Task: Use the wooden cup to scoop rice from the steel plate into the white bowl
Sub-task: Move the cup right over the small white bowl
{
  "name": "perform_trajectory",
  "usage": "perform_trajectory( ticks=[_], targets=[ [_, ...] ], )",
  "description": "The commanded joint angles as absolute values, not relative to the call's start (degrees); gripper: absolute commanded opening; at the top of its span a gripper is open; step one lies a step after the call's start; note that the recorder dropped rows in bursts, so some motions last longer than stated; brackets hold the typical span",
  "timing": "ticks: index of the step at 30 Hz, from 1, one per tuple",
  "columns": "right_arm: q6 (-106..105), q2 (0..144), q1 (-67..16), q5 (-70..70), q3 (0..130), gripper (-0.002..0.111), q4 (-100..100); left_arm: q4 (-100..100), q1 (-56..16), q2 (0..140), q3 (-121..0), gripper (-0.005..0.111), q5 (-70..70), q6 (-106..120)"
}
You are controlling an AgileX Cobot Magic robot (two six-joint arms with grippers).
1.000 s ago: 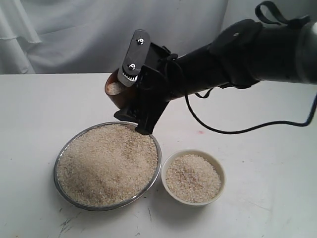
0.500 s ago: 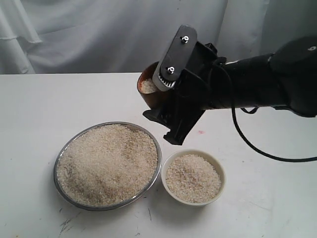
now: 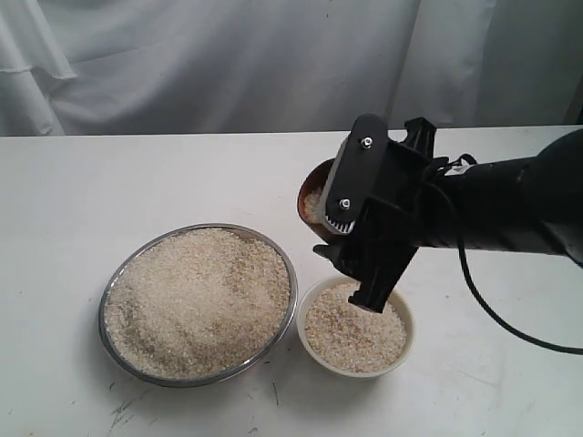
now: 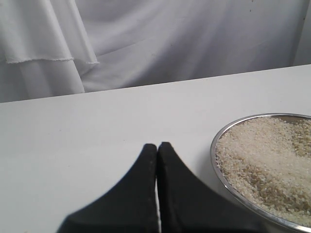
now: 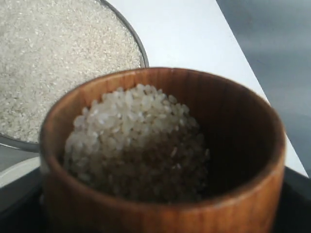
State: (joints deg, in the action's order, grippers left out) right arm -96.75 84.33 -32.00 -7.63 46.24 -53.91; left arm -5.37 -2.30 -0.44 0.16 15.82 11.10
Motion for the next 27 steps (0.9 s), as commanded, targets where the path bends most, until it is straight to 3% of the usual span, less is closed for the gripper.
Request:
perform_trajectory(
  ticks=[1, 14, 27],
  targets=[
    [-79.27, 83.54, -31.66, -3.85, 46.03, 0.000, -37.97, -5.43, -2.68, 0.00, 0.00, 0.000, 15.24, 10.98],
    [-31.88, 83.07, -31.39, -3.21, 41.90, 0.000, 11.09, -5.43, -2.68, 0.00, 0.00, 0.000, 15.24, 10.88],
    [-28.19, 82.61, -31.39, -10.80, 39.83, 0.000, 37.35, -5.43, -2.68, 0.00, 0.00, 0.000, 15.24, 11.01]
  ],
)
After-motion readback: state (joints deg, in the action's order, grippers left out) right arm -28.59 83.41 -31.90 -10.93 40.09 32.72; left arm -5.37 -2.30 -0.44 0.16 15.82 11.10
